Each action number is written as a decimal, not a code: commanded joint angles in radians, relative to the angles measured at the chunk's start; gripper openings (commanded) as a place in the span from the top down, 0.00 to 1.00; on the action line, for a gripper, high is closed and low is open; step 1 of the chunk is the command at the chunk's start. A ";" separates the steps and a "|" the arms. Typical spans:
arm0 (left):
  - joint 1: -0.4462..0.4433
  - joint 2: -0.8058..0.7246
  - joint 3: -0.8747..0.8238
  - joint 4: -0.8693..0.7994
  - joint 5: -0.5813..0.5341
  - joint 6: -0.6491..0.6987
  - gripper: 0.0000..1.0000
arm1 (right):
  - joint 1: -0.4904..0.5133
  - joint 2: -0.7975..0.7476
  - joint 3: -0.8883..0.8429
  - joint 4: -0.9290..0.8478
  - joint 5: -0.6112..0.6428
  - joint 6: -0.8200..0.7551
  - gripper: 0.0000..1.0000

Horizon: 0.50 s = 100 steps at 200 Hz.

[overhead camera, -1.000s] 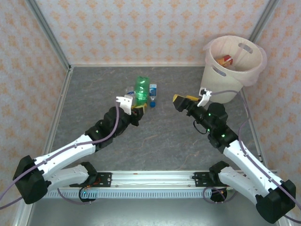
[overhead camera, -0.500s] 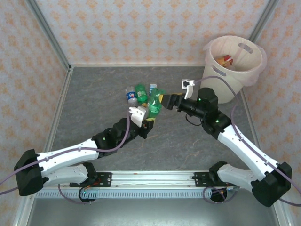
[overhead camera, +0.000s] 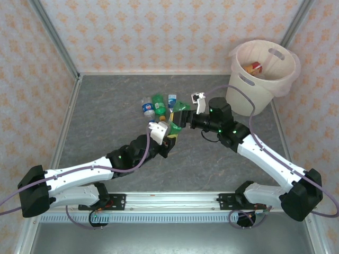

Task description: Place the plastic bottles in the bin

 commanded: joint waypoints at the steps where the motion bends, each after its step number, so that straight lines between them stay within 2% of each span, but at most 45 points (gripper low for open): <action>1: -0.007 0.014 0.041 0.028 -0.016 0.026 0.78 | 0.009 0.005 0.019 0.008 0.009 -0.013 0.32; 27: -0.006 0.016 0.040 0.026 -0.017 0.021 0.77 | 0.009 0.000 0.023 0.004 0.017 -0.006 0.48; 48: -0.008 0.018 0.046 0.014 -0.027 0.006 0.73 | 0.009 -0.015 0.013 0.014 0.035 0.012 0.52; 71: -0.008 0.009 0.047 0.007 -0.035 -0.017 0.40 | 0.009 -0.038 0.001 0.019 0.088 0.030 0.52; 92: -0.008 -0.020 0.035 0.009 -0.042 -0.038 0.14 | 0.007 -0.057 0.004 0.011 0.152 0.039 0.52; 100: -0.009 -0.035 0.026 0.013 -0.046 -0.047 0.08 | 0.007 -0.064 0.011 0.003 0.186 0.041 0.52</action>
